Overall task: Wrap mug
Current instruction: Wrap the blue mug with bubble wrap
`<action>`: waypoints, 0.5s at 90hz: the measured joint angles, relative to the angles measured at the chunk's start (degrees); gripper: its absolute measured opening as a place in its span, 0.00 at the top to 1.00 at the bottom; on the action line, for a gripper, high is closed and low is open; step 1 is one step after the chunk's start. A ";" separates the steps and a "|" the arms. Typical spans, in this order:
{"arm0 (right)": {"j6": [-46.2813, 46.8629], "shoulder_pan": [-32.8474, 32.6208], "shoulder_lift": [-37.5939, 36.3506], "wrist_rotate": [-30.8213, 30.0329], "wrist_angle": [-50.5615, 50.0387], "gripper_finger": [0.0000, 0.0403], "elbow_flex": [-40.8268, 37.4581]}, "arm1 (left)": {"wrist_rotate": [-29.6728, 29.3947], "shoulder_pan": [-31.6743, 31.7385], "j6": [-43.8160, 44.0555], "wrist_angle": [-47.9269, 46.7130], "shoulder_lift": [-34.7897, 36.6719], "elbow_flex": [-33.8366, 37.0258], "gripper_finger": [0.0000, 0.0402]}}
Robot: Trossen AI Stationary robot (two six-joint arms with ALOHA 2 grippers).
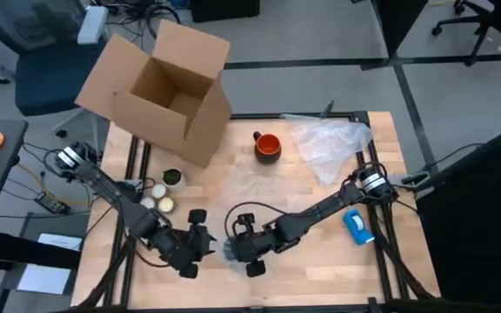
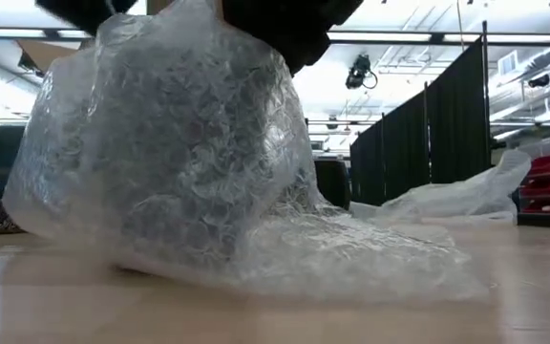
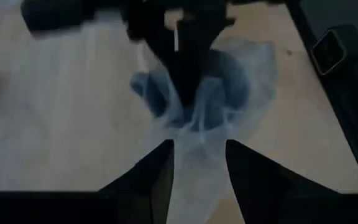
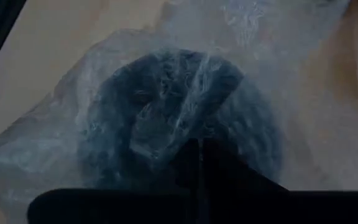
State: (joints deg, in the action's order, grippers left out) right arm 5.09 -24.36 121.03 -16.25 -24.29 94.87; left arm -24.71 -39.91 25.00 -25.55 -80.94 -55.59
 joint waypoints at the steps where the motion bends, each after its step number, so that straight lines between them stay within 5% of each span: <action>1: -0.04 0.00 0.00 0.00 0.00 1.00 0.00 | 0.22 0.05 0.41 0.21 0.00 0.33 0.68; 45: -1.18 0.48 -0.02 1.02 0.20 1.00 0.00 | 1.36 4.81 -5.17 18.98 -0.07 8.96 0.68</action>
State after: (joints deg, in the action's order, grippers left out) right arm 3.91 -23.88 121.01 -15.23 -24.10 94.87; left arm -23.35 -35.10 19.82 -6.57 -81.01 -46.63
